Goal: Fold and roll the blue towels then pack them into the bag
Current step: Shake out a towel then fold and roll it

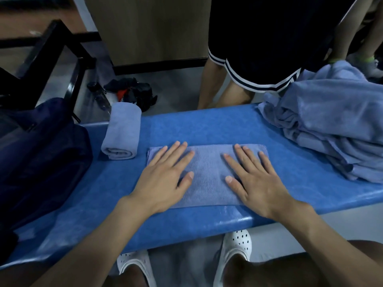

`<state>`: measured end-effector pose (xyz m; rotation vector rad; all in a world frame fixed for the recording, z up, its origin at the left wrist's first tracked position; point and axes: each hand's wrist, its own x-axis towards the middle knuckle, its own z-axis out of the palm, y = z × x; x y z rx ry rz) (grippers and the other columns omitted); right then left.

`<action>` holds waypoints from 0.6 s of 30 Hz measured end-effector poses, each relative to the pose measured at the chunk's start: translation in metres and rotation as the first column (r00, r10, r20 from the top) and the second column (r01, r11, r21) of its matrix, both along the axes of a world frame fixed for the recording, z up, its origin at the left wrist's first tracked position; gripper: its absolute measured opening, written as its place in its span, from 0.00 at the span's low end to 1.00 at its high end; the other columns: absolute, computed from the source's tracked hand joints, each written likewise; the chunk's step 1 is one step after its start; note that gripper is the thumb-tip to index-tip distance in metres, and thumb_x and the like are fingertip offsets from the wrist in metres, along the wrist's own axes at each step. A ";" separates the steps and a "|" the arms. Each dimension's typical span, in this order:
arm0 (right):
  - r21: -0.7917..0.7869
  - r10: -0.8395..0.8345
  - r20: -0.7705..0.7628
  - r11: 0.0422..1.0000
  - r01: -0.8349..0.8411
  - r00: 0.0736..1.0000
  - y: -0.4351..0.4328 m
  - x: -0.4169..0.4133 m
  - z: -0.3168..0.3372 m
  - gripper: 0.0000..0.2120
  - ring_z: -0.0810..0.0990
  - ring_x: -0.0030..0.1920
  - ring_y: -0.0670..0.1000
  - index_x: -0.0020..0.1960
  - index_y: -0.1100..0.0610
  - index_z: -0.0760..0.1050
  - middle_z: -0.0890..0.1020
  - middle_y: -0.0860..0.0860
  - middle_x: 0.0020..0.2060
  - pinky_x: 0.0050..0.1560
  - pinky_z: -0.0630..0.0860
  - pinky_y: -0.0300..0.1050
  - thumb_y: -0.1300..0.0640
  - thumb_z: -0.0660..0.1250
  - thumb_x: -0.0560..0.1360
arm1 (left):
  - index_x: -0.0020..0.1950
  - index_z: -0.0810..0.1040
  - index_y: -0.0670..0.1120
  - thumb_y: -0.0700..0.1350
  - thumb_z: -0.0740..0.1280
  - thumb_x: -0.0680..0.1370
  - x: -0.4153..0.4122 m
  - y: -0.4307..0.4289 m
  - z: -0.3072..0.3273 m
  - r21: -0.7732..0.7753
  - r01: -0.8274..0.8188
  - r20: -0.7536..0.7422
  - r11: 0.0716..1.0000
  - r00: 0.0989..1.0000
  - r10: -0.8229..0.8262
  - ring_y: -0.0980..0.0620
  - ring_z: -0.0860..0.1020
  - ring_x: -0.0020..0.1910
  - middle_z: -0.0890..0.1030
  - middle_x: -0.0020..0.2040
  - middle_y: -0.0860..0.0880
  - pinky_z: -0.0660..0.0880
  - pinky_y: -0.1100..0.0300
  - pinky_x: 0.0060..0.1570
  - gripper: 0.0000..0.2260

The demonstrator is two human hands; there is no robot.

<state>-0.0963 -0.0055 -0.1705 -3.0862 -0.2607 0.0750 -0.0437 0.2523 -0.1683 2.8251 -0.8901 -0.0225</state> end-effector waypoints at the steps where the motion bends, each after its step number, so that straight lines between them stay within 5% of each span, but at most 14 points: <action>1: -0.016 0.003 -0.008 1.000 -0.003 1.000 -0.001 0.000 -0.002 0.32 0.51 0.79 0.53 0.79 0.46 0.53 0.54 0.52 0.79 0.75 0.48 0.58 0.35 0.35 0.80 | 0.81 0.56 0.52 0.60 0.45 0.81 0.000 0.004 -0.006 0.035 0.005 0.000 0.999 1.000 -0.005 0.54 0.46 0.81 0.52 0.82 0.51 0.42 0.55 0.78 0.29; 11: -0.045 0.012 -0.007 0.999 -0.013 1.000 -0.006 -0.001 -0.003 0.30 0.55 0.78 0.52 0.79 0.47 0.55 0.57 0.51 0.78 0.74 0.51 0.58 0.37 0.38 0.81 | 0.81 0.46 0.57 0.64 0.42 0.81 -0.003 0.019 -0.011 0.094 -0.034 -0.030 0.995 0.999 0.037 0.53 0.37 0.80 0.43 0.82 0.52 0.38 0.54 0.78 0.29; 15: -0.014 -0.052 0.167 0.998 0.055 0.985 -0.002 -0.006 0.009 0.25 0.70 0.67 0.55 0.72 0.52 0.68 0.71 0.53 0.69 0.63 0.63 0.55 0.41 0.51 0.80 | 0.80 0.58 0.51 0.63 0.45 0.81 -0.020 0.019 -0.002 0.179 -0.081 -0.004 0.981 0.997 0.083 0.44 0.56 0.80 0.58 0.81 0.45 0.57 0.47 0.76 0.31; 18: -0.008 -0.109 0.222 0.994 0.113 0.969 0.000 -0.004 0.013 0.22 0.74 0.55 0.56 0.62 0.53 0.75 0.76 0.52 0.58 0.53 0.66 0.52 0.43 0.53 0.78 | 0.76 0.68 0.49 0.62 0.48 0.80 -0.023 0.019 0.011 0.228 -0.095 0.024 0.969 0.996 0.092 0.43 0.71 0.70 0.71 0.74 0.43 0.69 0.46 0.68 0.29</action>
